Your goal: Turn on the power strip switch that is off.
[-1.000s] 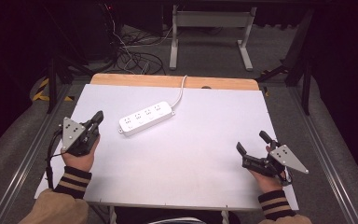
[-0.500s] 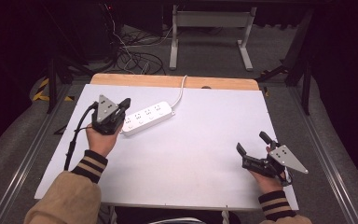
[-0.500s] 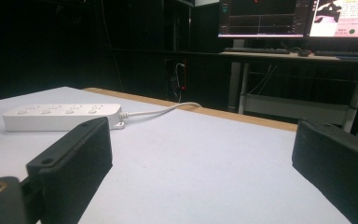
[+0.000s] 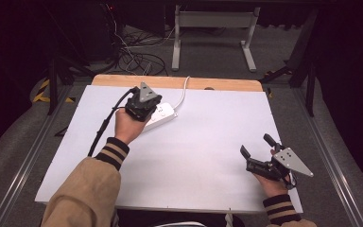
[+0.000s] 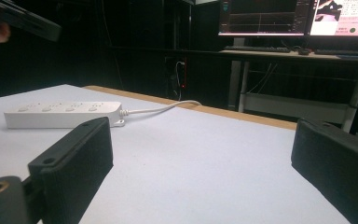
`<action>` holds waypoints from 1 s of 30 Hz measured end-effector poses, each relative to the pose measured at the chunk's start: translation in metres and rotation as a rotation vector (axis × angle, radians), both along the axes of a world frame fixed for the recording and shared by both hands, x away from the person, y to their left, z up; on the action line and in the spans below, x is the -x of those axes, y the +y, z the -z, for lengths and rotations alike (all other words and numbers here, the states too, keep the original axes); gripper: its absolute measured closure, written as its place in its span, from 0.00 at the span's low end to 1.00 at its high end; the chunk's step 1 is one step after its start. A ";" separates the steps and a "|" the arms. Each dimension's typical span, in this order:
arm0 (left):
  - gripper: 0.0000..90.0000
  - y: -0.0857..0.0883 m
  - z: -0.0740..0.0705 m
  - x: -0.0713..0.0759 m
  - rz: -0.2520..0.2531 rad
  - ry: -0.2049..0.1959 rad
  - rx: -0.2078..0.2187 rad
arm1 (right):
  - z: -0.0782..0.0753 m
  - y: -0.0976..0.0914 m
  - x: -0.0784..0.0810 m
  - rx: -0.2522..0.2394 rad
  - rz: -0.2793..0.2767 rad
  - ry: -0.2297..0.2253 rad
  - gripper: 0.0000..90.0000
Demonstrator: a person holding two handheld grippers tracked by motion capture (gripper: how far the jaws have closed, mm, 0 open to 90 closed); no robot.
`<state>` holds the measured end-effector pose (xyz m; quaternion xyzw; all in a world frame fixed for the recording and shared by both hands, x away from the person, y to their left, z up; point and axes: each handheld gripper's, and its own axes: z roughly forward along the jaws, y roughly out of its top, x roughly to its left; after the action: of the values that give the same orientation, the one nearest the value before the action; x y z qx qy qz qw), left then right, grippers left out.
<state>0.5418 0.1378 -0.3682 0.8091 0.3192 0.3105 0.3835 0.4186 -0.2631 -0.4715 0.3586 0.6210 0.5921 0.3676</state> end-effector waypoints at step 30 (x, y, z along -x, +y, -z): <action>1.00 -0.032 0.063 -0.075 -0.129 0.428 -0.210 | 0.000 0.002 0.002 0.027 -0.022 0.037 0.08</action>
<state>0.6167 0.1061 -0.4313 0.8697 0.4102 0.1876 0.2003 0.4170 -0.2612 -0.4714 0.3574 0.6397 0.5810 0.3544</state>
